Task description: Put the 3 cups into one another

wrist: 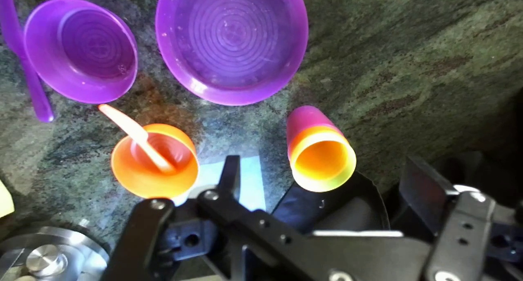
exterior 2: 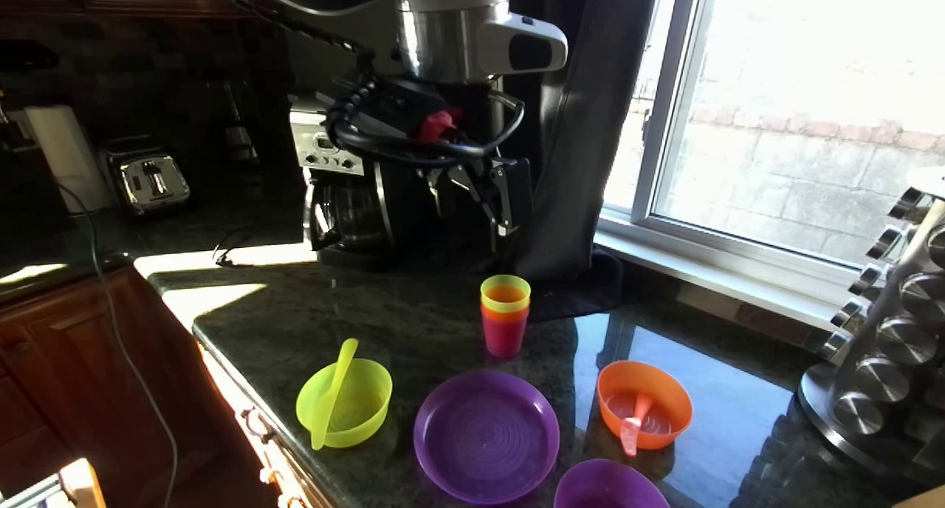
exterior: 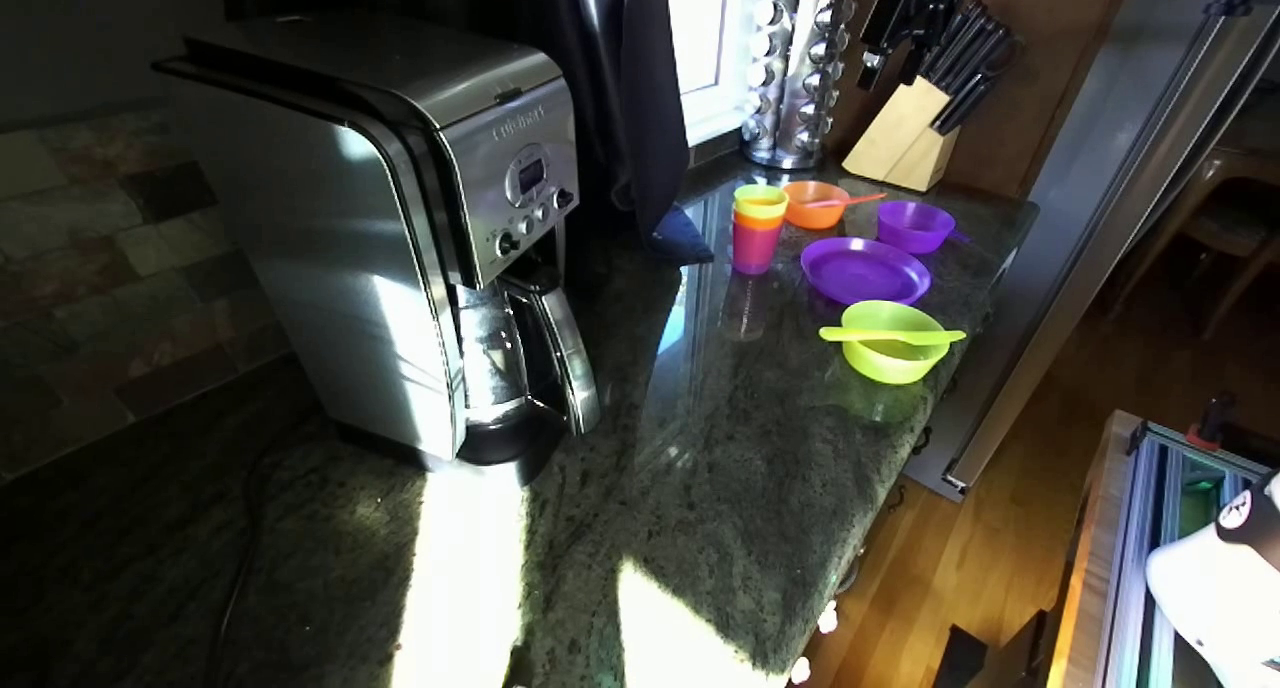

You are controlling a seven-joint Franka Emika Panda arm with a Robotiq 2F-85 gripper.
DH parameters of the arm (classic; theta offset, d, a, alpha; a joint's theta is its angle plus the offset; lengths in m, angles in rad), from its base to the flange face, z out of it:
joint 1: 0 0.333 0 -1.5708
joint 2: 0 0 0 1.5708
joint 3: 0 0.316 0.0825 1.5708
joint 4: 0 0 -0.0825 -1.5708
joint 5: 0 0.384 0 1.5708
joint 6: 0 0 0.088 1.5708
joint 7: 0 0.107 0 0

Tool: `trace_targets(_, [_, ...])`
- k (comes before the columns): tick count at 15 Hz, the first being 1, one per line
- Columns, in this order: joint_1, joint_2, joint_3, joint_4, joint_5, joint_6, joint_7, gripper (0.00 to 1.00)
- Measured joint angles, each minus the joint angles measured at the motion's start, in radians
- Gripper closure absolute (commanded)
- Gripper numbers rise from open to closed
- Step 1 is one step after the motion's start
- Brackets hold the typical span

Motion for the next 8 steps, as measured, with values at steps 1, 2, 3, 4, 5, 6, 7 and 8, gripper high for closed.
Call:
trace_targets(1, [-0.003,-0.017,-0.002,-0.011,-0.006,0.008,0.0,0.0])
trace_targets(2, [-0.006,-0.033,-0.004,-0.022,-0.015,0.013,0.0,0.0])
trace_targets(3, [-0.008,-0.046,-0.006,-0.03,-0.023,0.017,0.0,0.0])
trace_targets(4, [-0.011,-0.058,-0.006,-0.038,-0.032,0.022,0.001,0.0])
trace_targets(5, [-0.014,-0.067,-0.006,-0.045,-0.037,0.028,0.003,0.0])
trace_targets(6, [-0.016,-0.075,-0.006,-0.051,-0.041,0.037,0.006,0.0])
trace_targets(7, [-0.018,-0.081,-0.006,-0.057,-0.043,0.049,0.009,0.0])
trace_targets(8, [-0.018,-0.085,-0.006,-0.061,-0.045,0.054,0.011,0.0])
